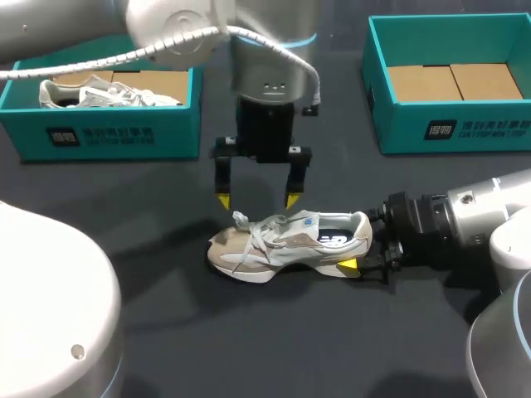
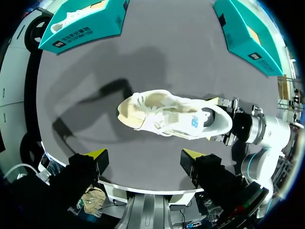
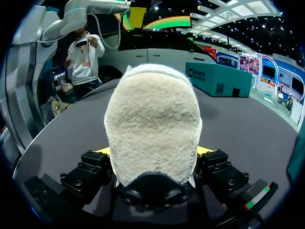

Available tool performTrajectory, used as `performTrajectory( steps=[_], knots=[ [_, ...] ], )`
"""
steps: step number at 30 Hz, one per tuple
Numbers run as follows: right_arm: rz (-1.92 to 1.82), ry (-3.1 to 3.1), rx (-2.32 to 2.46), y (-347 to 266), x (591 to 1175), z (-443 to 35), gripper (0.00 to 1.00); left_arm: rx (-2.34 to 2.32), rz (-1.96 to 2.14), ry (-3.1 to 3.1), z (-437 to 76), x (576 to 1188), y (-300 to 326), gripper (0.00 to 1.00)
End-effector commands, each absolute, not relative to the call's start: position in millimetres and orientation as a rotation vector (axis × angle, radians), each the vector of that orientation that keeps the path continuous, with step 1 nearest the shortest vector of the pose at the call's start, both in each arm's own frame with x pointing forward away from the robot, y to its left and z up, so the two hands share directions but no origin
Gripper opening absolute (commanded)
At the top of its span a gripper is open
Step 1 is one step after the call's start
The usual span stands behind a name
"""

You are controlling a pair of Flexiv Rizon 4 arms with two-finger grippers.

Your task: Take the shoe out of the shoebox, open the shoe tongue, remove and reinsert the insole, then place the shoe into the shoebox

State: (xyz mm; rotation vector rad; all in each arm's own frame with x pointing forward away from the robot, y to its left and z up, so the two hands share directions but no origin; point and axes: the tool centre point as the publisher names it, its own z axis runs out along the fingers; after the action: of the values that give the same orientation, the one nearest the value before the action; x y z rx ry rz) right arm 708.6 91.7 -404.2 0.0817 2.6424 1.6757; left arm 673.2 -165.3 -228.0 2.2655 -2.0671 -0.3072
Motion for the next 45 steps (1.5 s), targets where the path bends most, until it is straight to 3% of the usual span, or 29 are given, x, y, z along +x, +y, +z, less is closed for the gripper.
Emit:
performTrajectory(
  steps=[1,26,45],
  knots=[
    [1.671,2.645,0.082,92.3,708.2,-406.5,0.0,2.265,-0.363,-2.074,-230.2,679.0,-179.1,1.0],
    [1.671,2.645,0.082,92.3,708.2,-406.5,0.0,2.257,-0.535,-2.161,-284.3,695.0,-244.6,1.0],
    [1.671,2.645,0.082,92.3,708.2,-406.5,0.0,2.257,-0.824,-2.141,-320.4,694.9,-237.0,1.0]
  ],
)
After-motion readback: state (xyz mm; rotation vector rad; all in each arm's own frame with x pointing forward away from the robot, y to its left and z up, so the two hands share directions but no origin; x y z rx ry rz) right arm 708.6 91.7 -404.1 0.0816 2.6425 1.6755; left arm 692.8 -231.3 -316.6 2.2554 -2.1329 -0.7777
